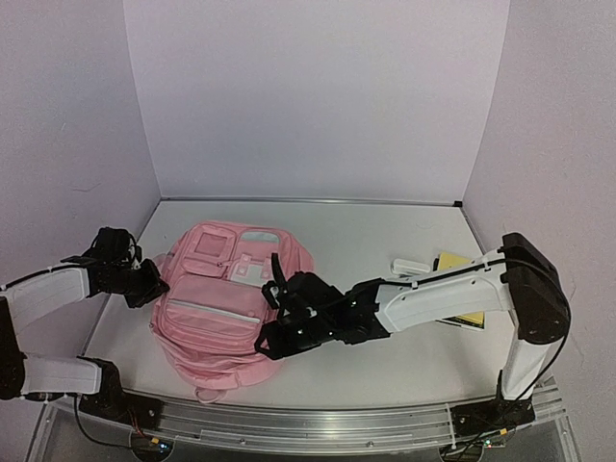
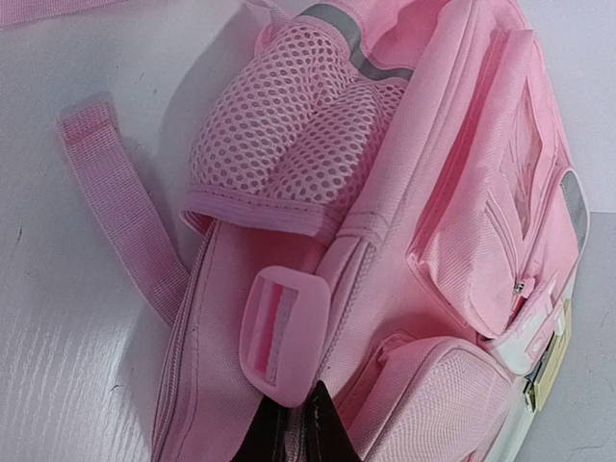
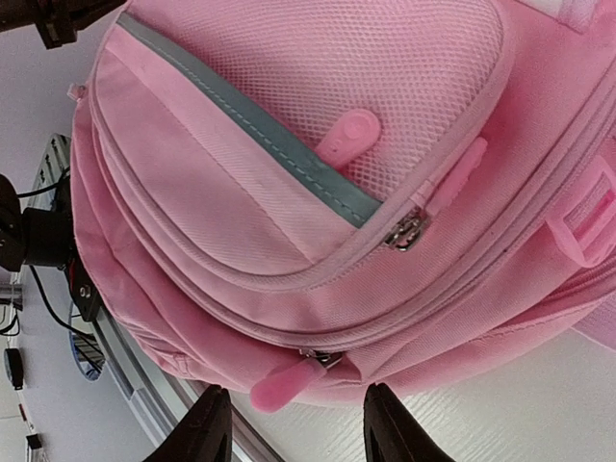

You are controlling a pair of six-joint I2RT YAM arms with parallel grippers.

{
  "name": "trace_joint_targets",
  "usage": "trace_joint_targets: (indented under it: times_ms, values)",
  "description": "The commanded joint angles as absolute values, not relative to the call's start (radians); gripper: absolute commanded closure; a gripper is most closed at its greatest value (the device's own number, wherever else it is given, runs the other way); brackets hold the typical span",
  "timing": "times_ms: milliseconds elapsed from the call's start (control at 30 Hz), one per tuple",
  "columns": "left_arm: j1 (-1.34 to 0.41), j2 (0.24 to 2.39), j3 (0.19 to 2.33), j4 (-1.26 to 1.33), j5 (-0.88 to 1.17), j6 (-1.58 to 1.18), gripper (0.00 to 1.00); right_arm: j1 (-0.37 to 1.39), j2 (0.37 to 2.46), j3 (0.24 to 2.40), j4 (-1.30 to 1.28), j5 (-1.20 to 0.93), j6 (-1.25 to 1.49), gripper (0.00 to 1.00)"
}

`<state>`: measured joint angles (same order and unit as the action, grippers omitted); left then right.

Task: Pack the student bag
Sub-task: Unzip the student bag at the center of the board.

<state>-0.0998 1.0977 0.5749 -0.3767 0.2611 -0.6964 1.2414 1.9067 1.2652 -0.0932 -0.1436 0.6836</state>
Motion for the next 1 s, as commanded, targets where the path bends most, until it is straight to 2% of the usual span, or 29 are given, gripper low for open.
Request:
trace_joint_targets:
  times_ms: [0,267,667,967]
  values:
    - [-0.093,1.071,0.586,-0.336,0.254,-0.702,1.0,1.267,1.939,1.332,-0.126,-0.107,0.713,0.53]
    - [-0.093,1.079,0.588,-0.33,0.259,-0.698,1.0,1.296,1.997,1.388,-0.157,-0.076,0.728,0.53]
    - [-0.093,1.074,0.589,-0.335,0.262,-0.693,1.0,1.319,2.067,1.476,-0.288,0.054,0.745,0.62]
    - [-0.093,1.069,0.589,-0.338,0.261,-0.697,1.0,1.319,2.056,1.467,-0.319,0.131,0.779,0.89]
